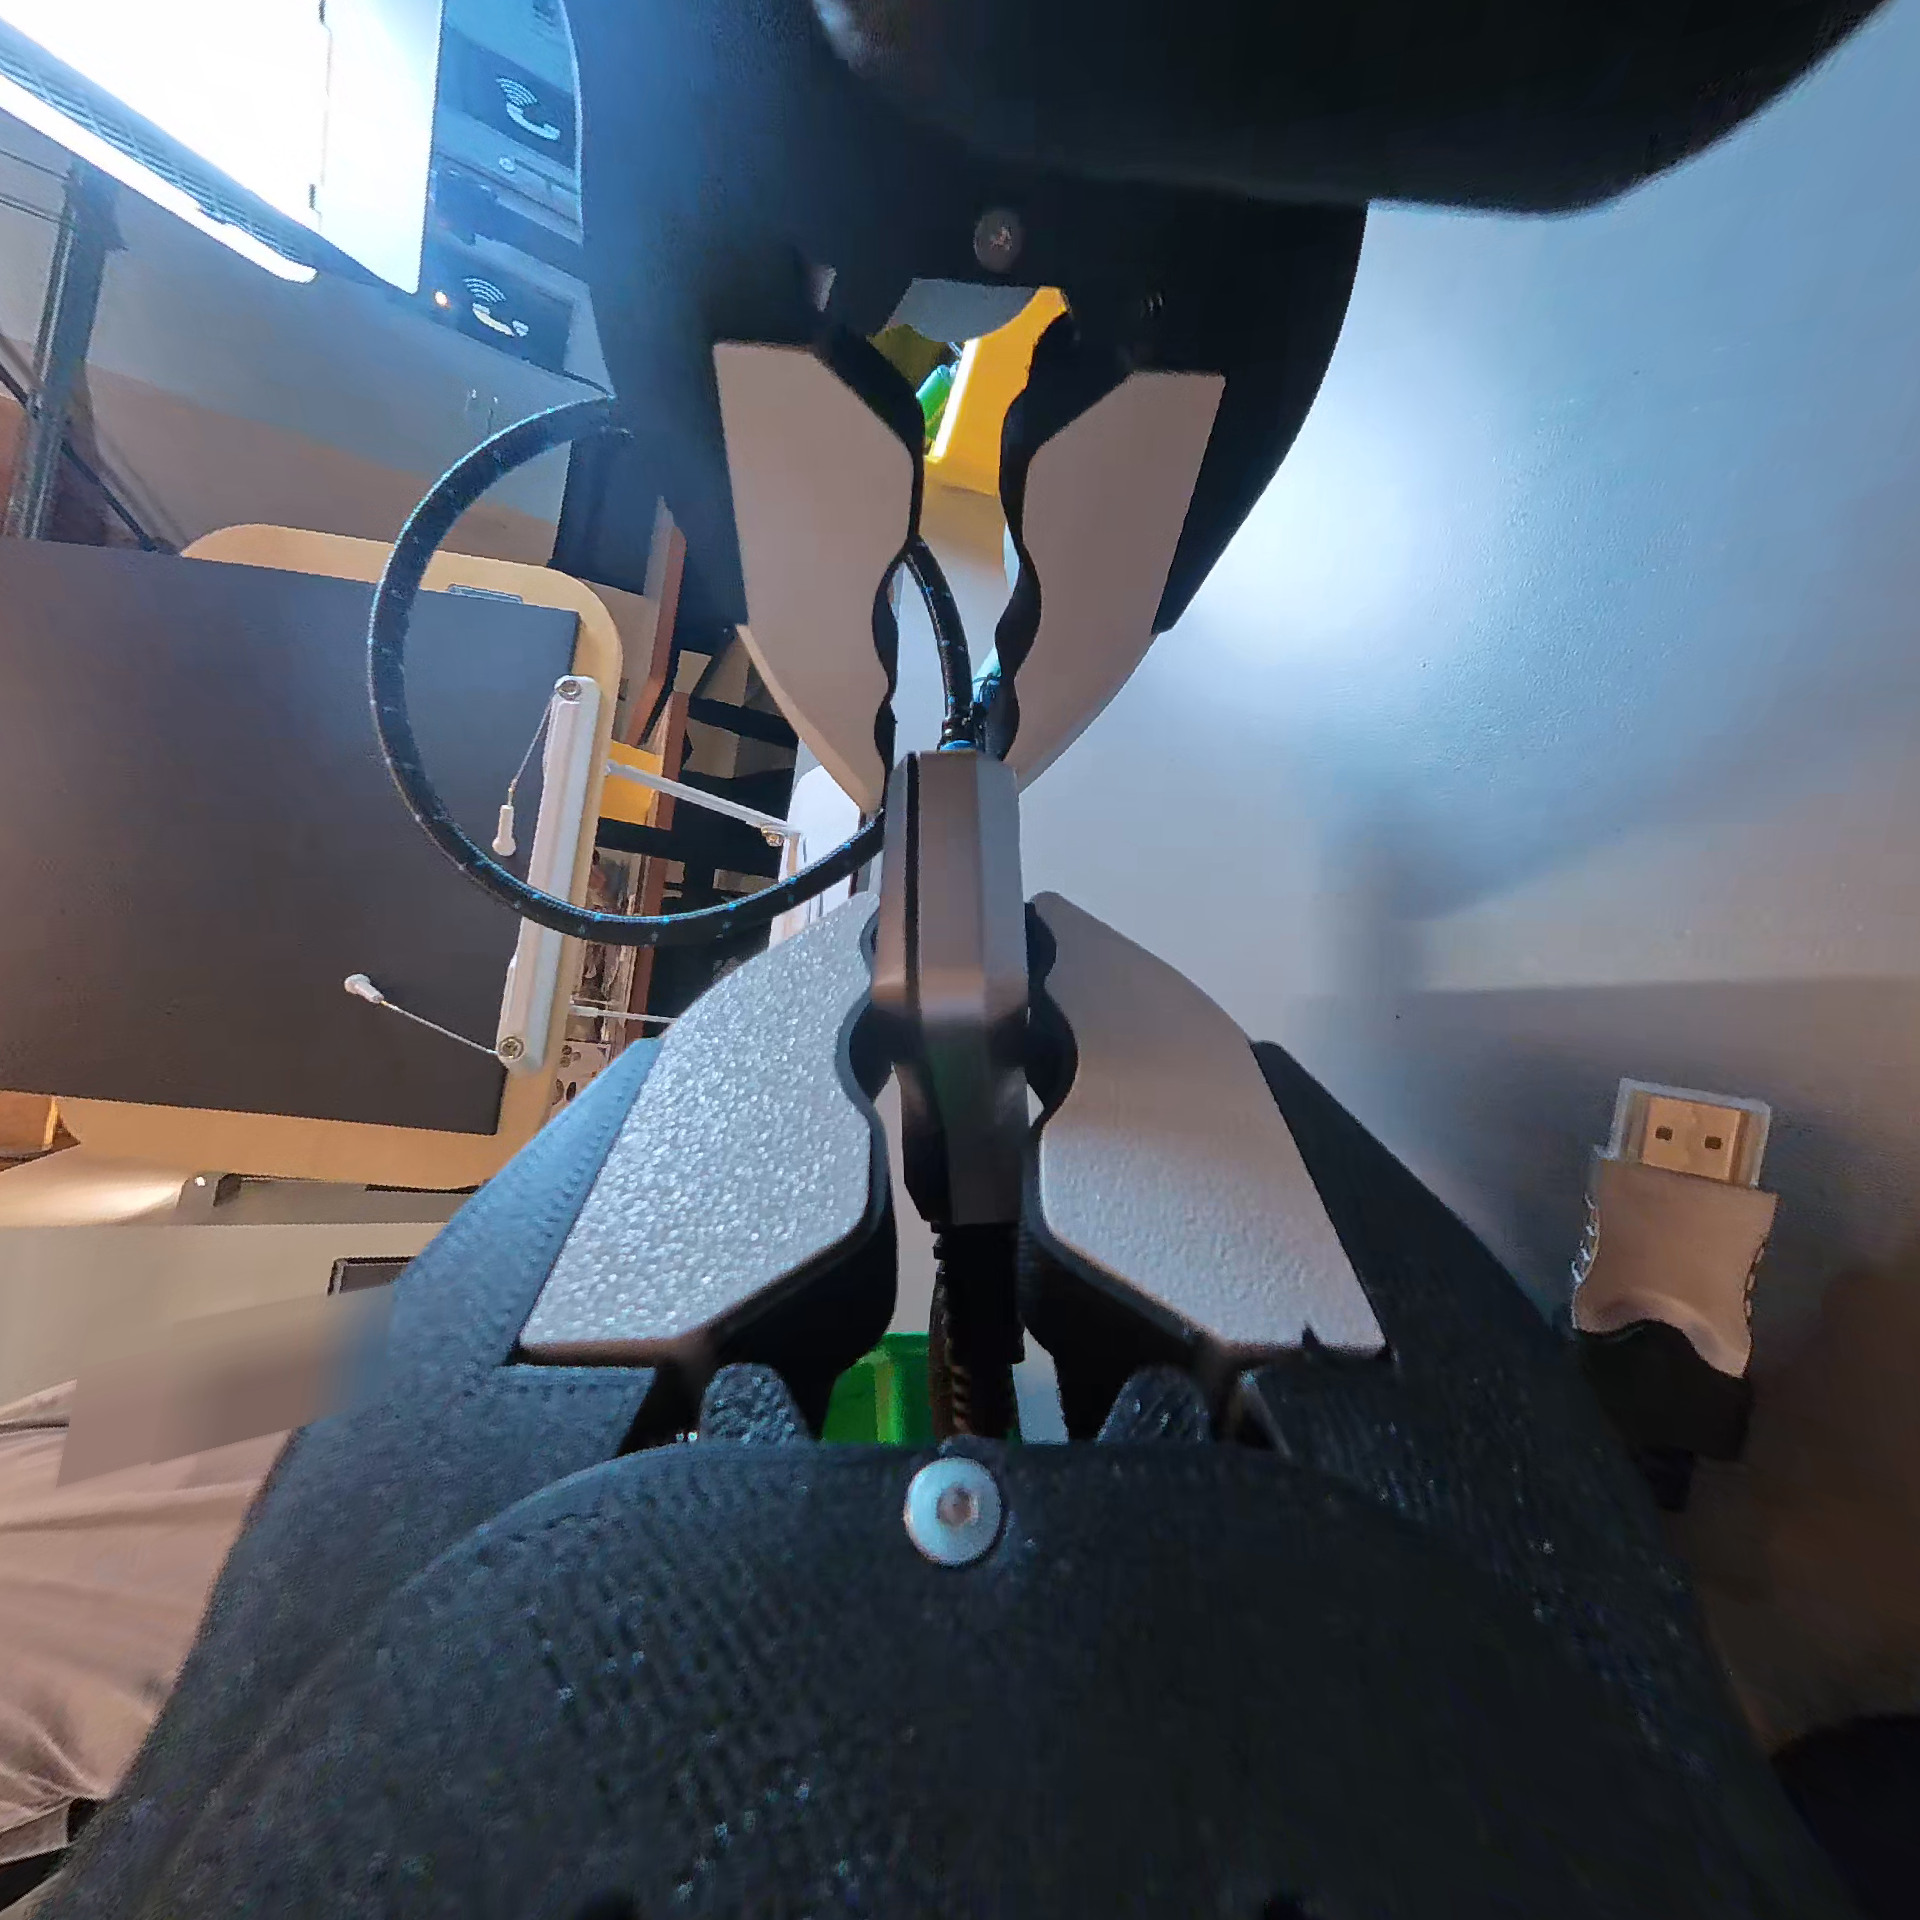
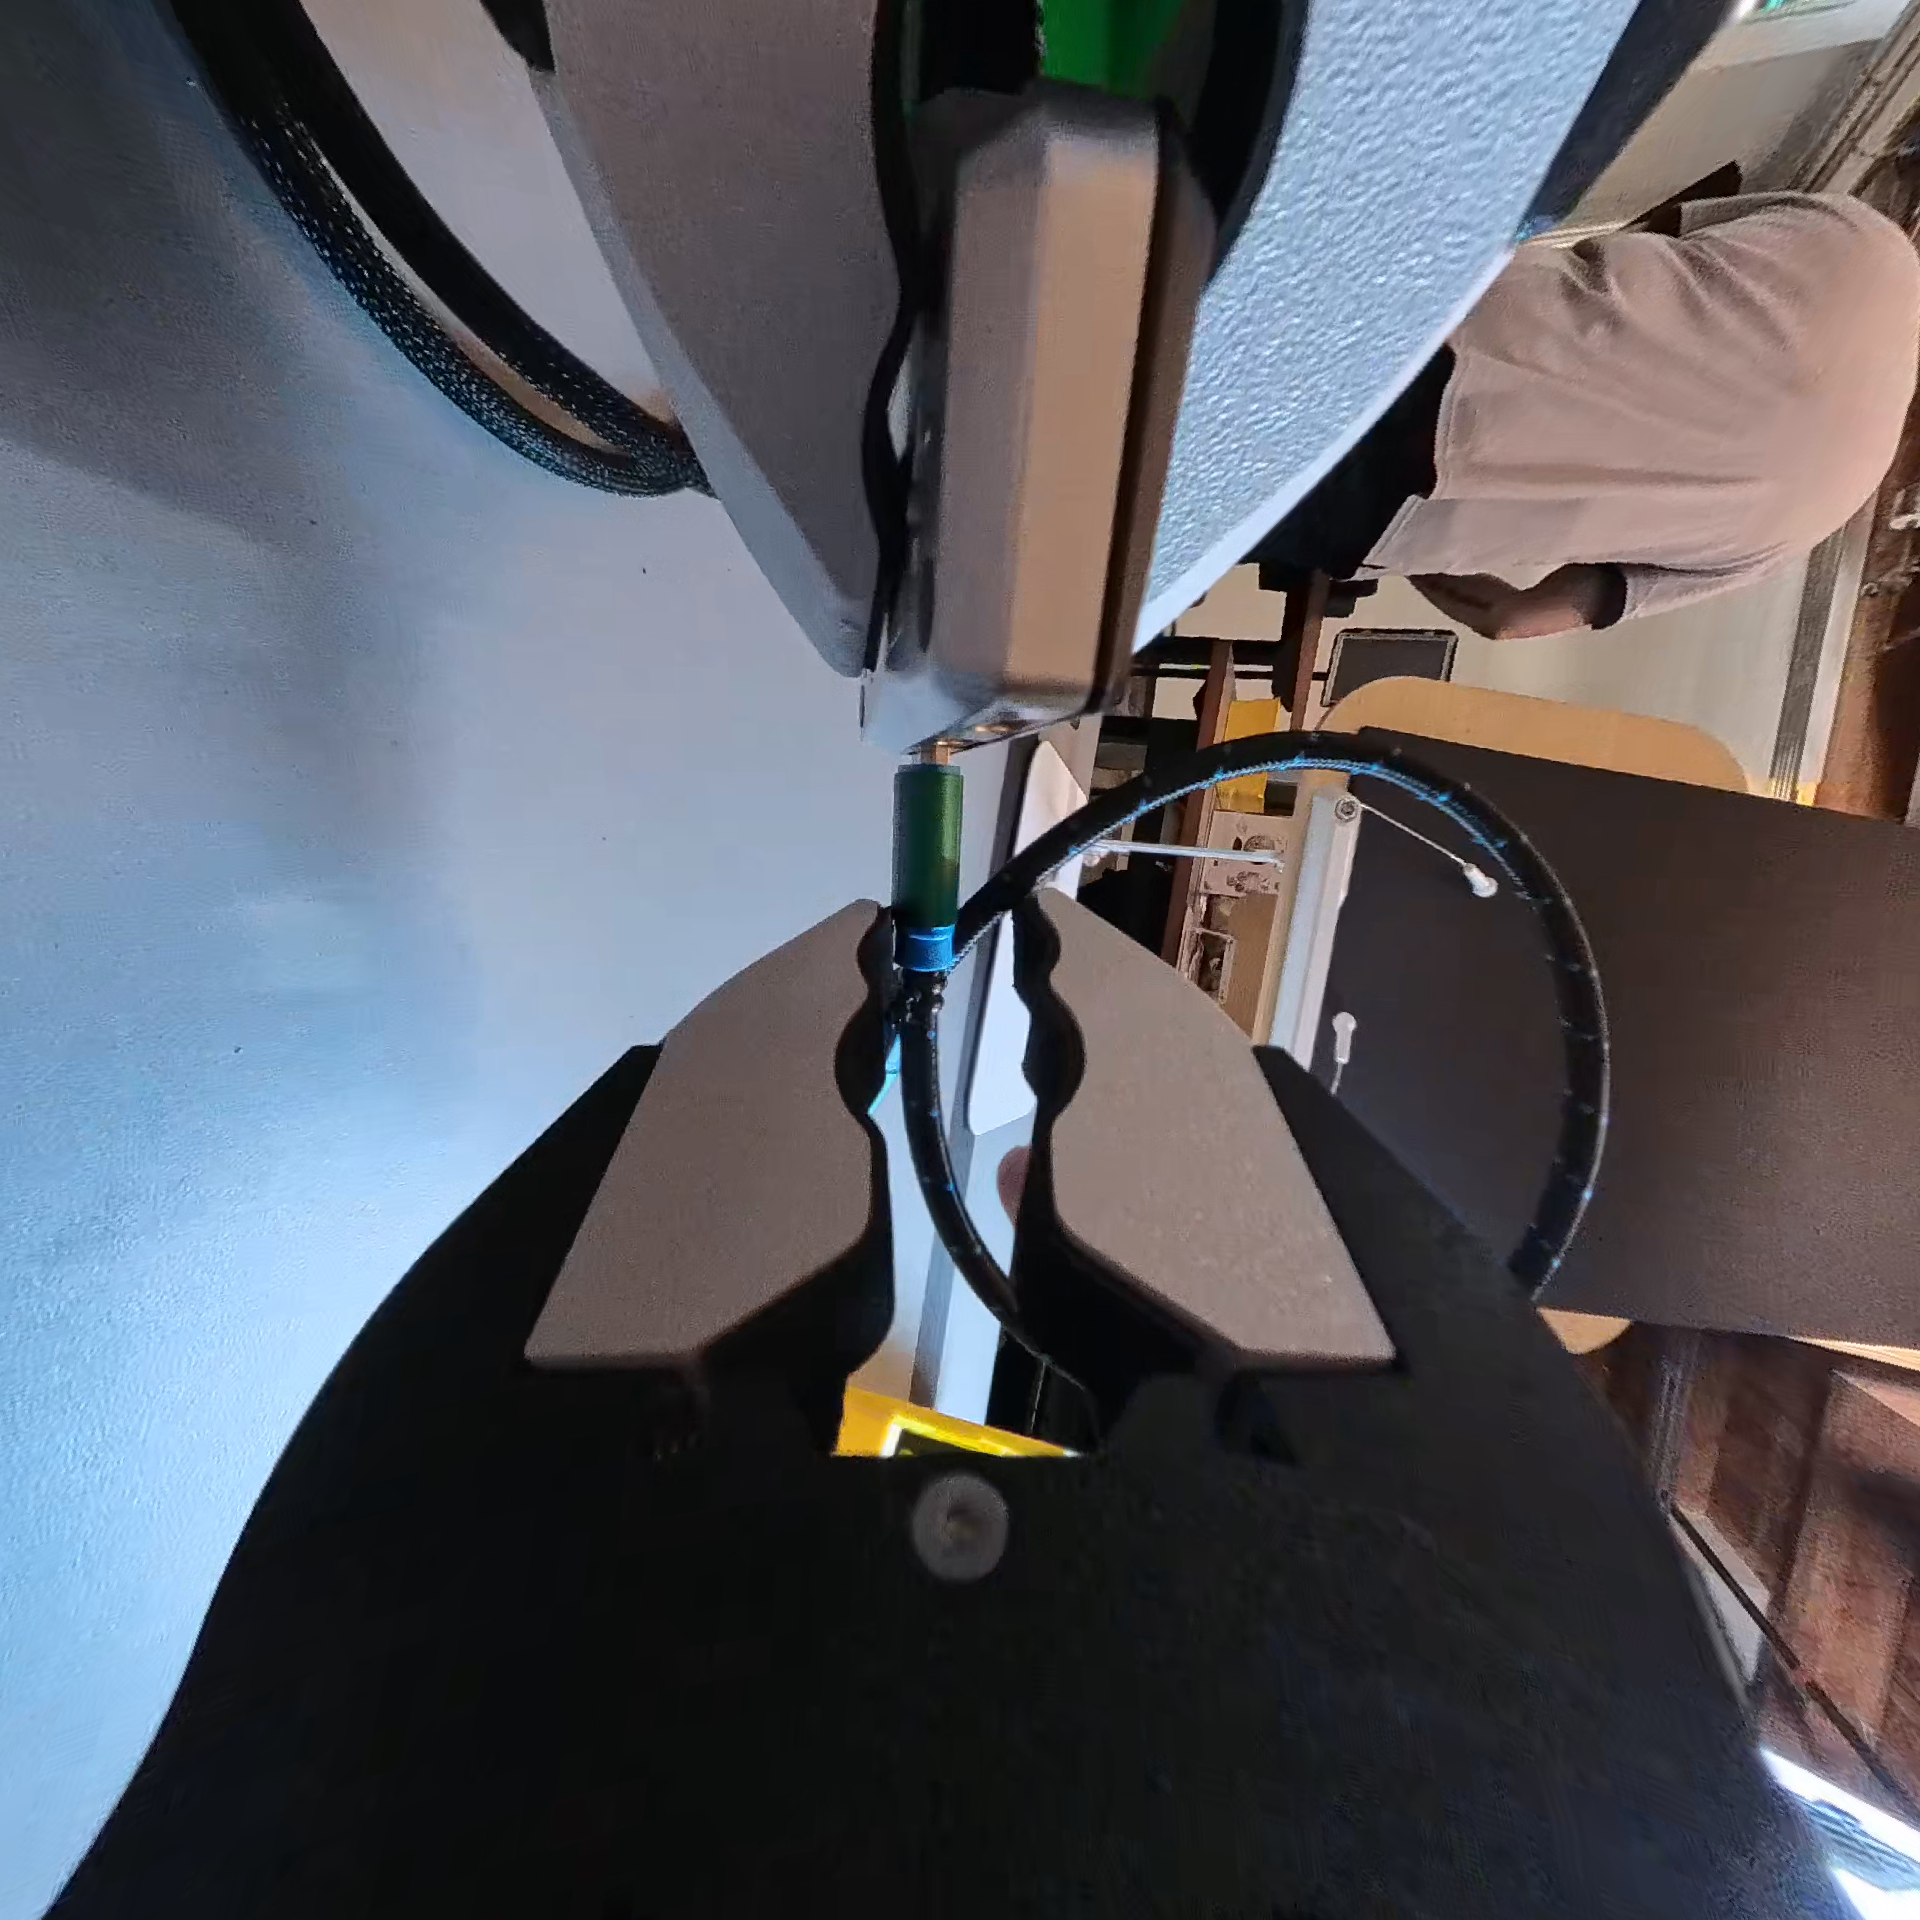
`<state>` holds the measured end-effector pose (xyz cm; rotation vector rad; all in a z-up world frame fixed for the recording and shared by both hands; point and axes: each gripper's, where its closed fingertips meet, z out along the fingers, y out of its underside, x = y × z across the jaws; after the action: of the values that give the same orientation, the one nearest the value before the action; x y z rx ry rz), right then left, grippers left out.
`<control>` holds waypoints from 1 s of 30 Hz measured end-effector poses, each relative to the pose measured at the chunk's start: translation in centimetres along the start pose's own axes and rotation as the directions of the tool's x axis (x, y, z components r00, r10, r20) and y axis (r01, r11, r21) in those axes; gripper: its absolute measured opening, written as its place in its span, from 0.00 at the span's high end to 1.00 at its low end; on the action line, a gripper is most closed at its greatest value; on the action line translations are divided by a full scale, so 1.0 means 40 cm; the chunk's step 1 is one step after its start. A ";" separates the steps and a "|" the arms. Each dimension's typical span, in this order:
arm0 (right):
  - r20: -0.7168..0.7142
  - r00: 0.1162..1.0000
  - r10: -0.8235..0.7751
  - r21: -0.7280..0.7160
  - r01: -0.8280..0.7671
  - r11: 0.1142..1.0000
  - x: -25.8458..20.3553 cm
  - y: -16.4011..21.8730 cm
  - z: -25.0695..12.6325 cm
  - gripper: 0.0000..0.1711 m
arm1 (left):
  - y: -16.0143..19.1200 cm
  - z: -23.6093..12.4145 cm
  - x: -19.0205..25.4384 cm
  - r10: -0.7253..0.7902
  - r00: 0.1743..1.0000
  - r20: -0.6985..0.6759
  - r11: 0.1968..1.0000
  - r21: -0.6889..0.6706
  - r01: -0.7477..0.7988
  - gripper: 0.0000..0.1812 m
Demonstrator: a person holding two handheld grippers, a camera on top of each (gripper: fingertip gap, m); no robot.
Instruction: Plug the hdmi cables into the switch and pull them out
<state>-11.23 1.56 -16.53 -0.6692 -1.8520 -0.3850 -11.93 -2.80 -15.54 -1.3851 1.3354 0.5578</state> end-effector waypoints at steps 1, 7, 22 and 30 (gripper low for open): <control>-0.001 1.000 -0.001 0.005 0.001 1.000 -0.001 0.000 0.000 0.87 | 0.000 0.001 0.002 0.003 1.000 -0.002 1.000 -0.003 -0.003 0.88; -0.012 1.000 0.017 0.098 -0.015 0.995 0.000 -0.030 -0.023 0.86 | -0.001 0.001 0.002 -0.013 1.000 -0.009 1.000 -0.014 0.013 0.88; 0.167 0.985 0.038 0.029 -0.044 0.999 -0.062 0.007 -0.006 0.92 | -0.011 0.023 0.034 -0.098 0.991 -0.087 0.992 -0.083 0.091 0.87; 0.264 0.955 0.135 0.020 -0.146 0.989 -0.031 0.029 -0.064 0.93 | -0.044 0.022 0.014 -0.147 0.986 -0.077 0.988 -0.049 0.144 0.86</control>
<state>-8.28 0.72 -16.78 -0.8522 -2.0404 -0.1714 -9.92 -2.60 -15.67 -1.5406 1.2794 0.4387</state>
